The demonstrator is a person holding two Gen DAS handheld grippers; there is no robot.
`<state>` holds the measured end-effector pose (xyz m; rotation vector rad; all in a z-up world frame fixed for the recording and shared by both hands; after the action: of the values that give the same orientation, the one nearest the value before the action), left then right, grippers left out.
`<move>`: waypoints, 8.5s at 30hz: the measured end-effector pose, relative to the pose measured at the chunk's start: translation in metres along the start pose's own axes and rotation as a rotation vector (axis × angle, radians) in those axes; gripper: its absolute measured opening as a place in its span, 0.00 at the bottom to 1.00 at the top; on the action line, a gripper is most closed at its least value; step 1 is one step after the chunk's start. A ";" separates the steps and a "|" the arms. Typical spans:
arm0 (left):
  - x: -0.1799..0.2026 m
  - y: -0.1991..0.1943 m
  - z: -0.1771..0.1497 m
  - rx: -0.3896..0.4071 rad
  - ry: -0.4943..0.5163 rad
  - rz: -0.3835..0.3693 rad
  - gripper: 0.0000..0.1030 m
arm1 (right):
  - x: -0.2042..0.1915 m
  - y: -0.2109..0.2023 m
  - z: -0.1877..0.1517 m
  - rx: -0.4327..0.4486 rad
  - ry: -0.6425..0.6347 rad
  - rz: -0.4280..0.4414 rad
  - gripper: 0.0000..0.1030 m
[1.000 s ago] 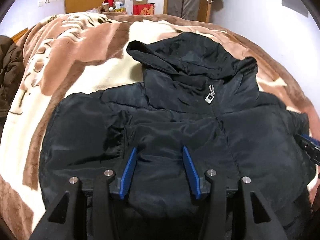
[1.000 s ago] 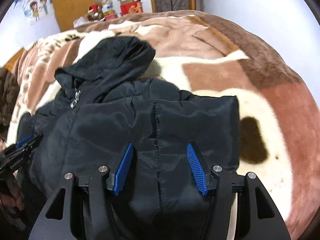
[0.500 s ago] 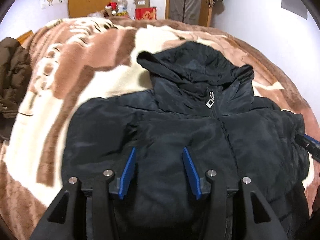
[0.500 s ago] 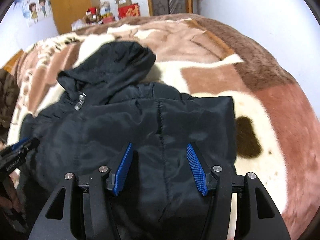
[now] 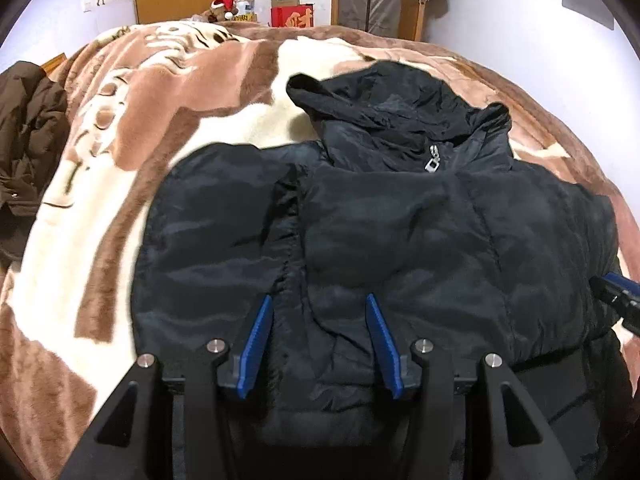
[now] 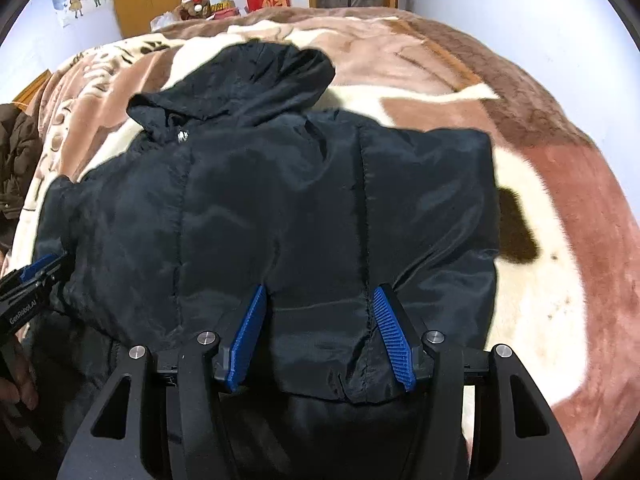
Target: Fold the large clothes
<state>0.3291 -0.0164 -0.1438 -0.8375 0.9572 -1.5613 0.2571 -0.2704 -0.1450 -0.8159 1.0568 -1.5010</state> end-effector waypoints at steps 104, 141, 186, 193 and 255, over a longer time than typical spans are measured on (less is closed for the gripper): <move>-0.097 -0.058 -0.120 -0.163 -0.324 -0.325 0.11 | 0.038 -0.059 -0.071 -0.097 0.209 0.285 0.09; 0.015 -0.047 -0.077 -0.134 -0.089 -0.336 0.24 | -0.067 0.025 -0.068 -0.178 -0.069 0.172 0.22; 0.031 -0.011 -0.071 -0.115 -0.028 -0.233 0.27 | -0.103 -0.003 -0.052 -0.077 -0.044 0.215 0.21; 0.004 -0.055 -0.075 -0.017 -0.037 -0.212 0.27 | -0.058 -0.050 -0.048 0.065 -0.004 0.208 0.21; -0.110 -0.127 -0.215 -0.028 -0.086 -0.053 0.47 | 0.088 -0.095 -0.230 -0.073 0.287 0.249 0.56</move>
<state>0.1046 0.1377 -0.1252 -0.9493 0.9034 -1.5473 -0.0044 -0.3092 -0.1458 -0.5043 1.3792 -1.3979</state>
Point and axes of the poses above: each gripper's, at about its wrist camera, not at the fingertips, and y roughly the way its jaws point, x to its right, z to its top, the point moved 9 cm from there along y, roughly the way its jaws point, and after that the axes turned 13 degrees about -x, right-handed, at the moved point
